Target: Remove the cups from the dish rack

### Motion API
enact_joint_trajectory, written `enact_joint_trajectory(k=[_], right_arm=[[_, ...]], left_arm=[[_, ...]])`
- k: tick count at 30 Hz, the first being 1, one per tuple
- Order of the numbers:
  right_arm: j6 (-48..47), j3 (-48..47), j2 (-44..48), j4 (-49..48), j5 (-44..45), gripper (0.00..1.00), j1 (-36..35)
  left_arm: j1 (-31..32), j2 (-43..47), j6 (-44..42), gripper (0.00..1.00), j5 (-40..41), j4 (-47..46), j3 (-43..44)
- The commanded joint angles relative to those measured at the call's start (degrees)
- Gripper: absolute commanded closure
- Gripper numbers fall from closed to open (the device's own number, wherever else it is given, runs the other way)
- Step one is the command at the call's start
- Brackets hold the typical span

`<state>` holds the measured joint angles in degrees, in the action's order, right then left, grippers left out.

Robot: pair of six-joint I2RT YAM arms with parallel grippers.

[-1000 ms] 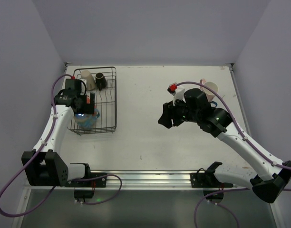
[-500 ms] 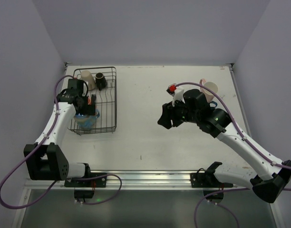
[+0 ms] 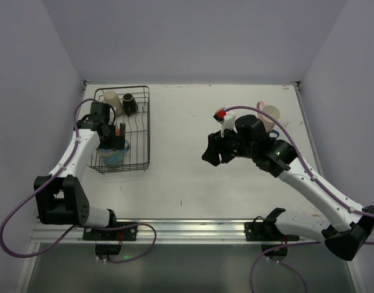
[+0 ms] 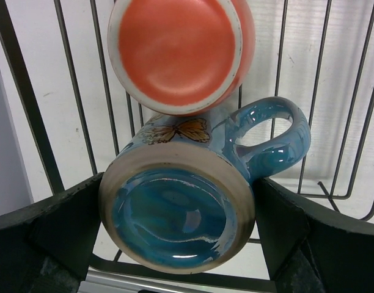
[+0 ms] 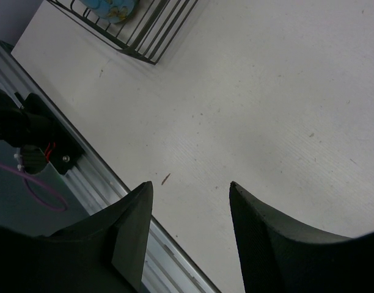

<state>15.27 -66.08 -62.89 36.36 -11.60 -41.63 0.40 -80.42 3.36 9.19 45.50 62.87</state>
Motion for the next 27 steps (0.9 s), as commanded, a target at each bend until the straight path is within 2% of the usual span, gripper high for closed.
enact_joint_trajectory(k=[1, 11, 14, 15, 16, 17, 19, 20, 21, 22, 27], right_arm=[[-1.1, 0.2, 0.5, -1.5, 0.1, 0.44, -0.4], [-1.3, 0.1, 0.5, -1.1, 1.0, 0.44, -0.6], [-1.3, 0.1, 0.4, -1.0, 1.3, 0.44, -0.6], [-1.3, 0.1, 0.3, -1.0, 1.3, 0.44, -0.6], [-1.3, 0.1, 0.3, -1.0, 1.4, 0.44, -0.8], [-1.3, 0.0, 0.0, -0.9, 1.4, 0.44, -0.8], [-1.3, -0.1, -0.6, -0.8, 1.7, 0.44, -0.9], [-1.3, -0.2, -0.8, -0.7, 2.0, 0.44, -1.1], [-1.2, -0.3, -1.3, -0.6, 2.3, 0.44, -1.0], [-1.1, -0.4, -1.5, -0.2, 2.5, 0.44, -1.3], [-0.6, -1.6, -3.0, 1.0, 5.1, 0.44, -1.6]], left_arm=[[-0.4, -0.9, 1.8, 0.03, -3.7, -1.1, -1.1], [-0.4, -0.9, 6.3, 0.20, -8.9, -2.6, -2.9], [-0.4, -1.2, 6.7, 0.31, -8.9, -3.4, -3.8], [-0.4, -1.2, 6.8, 0.42, -8.9, -3.5, -3.9], [-0.4, -1.1, 7.1, 0.49, -8.9, -3.6, -4.0], [-0.4, -1.0, 7.4, 0.64, -8.9, -4.0, -4.2], [-0.4, -0.4, 7.6, 0.77, -8.9, -4.3, -4.3], [-0.4, -0.2, 7.7, 0.90, -9.2, -4.3, -4.3], [-0.4, 0.2, 7.9, 0.95, -10.3, -4.3, -4.2], [-0.4, 0.7, 8.2, 1.00, -10.3, -4.3, -4.2], [-0.4, 3.4, 9.1, 1.00, -10.9, -4.4, -2.6]])
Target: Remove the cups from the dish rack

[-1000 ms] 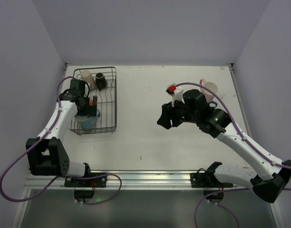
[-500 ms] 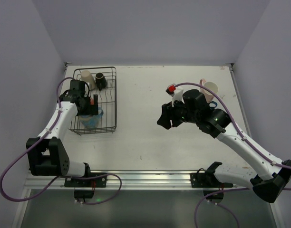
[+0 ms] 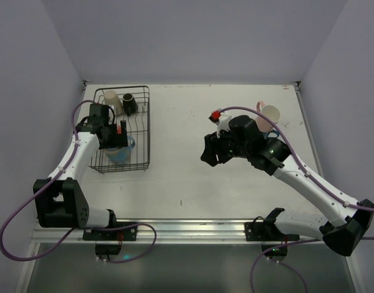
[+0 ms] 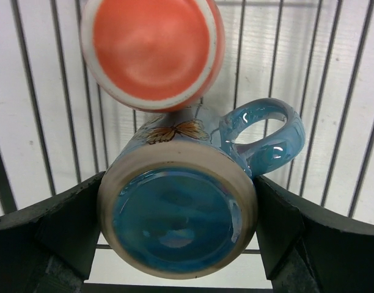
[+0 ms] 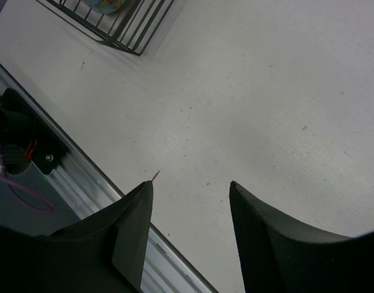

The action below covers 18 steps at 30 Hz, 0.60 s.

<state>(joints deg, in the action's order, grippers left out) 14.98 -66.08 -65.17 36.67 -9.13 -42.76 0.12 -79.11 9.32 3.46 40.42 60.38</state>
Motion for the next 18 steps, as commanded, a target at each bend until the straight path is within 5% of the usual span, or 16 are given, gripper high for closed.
enact_joint_trajectory(k=[1, 12, 18], right_arm=[[0.0, -2.1, -1.1, 0.9, 3.0, 0.44, -0.7], [4.0, -6.3, -5.5, 1.7, 3.7, 0.44, -0.7], [8.2, -8.1, -7.3, -3.6, -6.2, 0.44, -0.8]], left_arm=[[-0.1, 2.6, 3.7, 1.00, -5.3, 0.8, 0.8], [-0.1, 11.4, 5.6, 1.00, -10.4, 1.7, 11.8], [-0.1, 15.7, 7.7, 1.00, -15.8, 0.4, 17.8]])
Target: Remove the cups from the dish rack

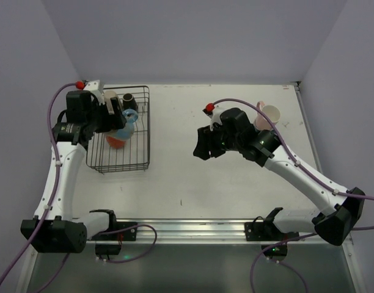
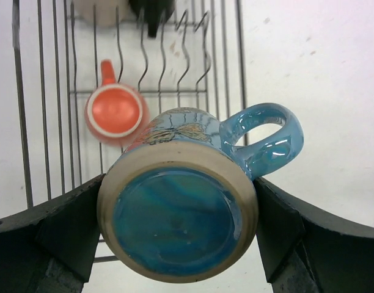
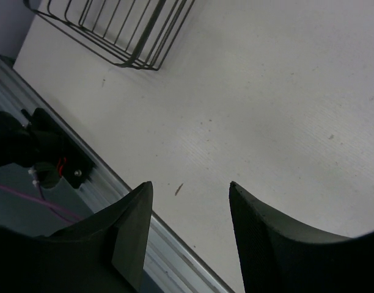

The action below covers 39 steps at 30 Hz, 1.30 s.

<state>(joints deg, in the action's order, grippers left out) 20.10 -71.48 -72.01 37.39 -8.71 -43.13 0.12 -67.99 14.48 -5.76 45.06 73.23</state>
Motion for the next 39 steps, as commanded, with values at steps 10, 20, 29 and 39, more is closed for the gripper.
enact_joint_trajectory(k=[10, 20, 29, 39], right_arm=[[14.9, 4.2, 3.6, -27.0, -20.0, 0.44, -0.6], [18.8, 6.5, 3.2, -40.3, -25.6, 0.46, -0.5], [25.2, 11.5, 2.0, -52.1, -28.2, 0.46, -0.5], [31.0, 22.1, 1.7, -73.4, -24.3, 0.46, -0.6]], left_arm=[[-0.1, 15.3, 15.4, 1.00, -29.3, -29.6, -8.6], [-0.1, 21.1, 35.9, 1.00, -43.4, -58.8, -23.7], [-0.1, 19.5, 37.3, 1.00, -45.2, -61.4, -23.5], [-0.1, 19.8, 37.0, 1.00, -44.8, -61.0, -23.0]])
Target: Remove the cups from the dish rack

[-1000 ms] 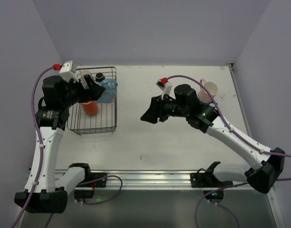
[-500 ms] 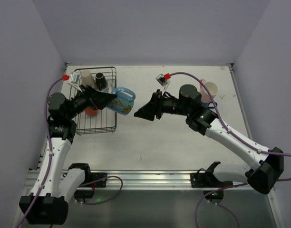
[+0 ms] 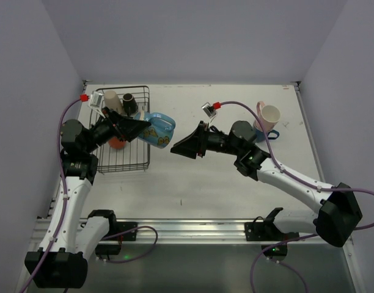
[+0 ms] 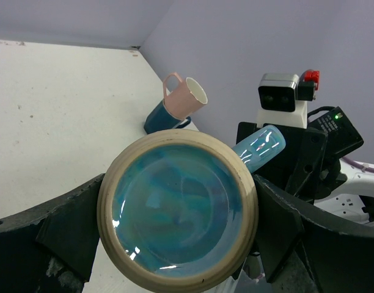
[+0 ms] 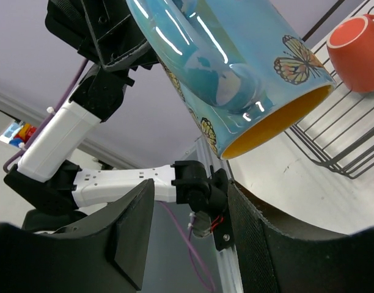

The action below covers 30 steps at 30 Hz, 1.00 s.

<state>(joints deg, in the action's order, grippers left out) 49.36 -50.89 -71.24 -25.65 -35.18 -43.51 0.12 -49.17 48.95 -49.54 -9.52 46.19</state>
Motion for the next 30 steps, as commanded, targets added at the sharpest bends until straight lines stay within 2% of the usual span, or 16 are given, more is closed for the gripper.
enact_joint_trajectory(k=[1, 6, 13, 26, 30], right_arm=[[1.8, 1.9, 1.1, -10.9, 2.5, 0.46, -0.3], [1.6, 3.2, 1.2, -14.9, 2.1, 0.46, -0.2], [4.7, 2.8, -3.6, -22.5, 1.3, 0.48, -0.2], [5.9, 4.0, -5.7, -25.5, 1.1, 0.48, -0.2], [5.8, 5.2, -5.0, -25.5, 1.4, 0.49, -0.3]], left_arm=[[-0.1, 0.9, 2.6, 1.00, -1.1, -6.3, 4.1], [-0.1, 0.6, 3.7, 1.00, -1.4, -7.4, 4.4], [-0.1, 1.2, 4.4, 1.00, -1.6, -7.5, 4.3], [-0.1, 1.4, 4.8, 1.00, -2.6, -7.1, 5.3], [-0.1, 1.9, 1.9, 1.00, -1.8, -3.9, 6.3]])
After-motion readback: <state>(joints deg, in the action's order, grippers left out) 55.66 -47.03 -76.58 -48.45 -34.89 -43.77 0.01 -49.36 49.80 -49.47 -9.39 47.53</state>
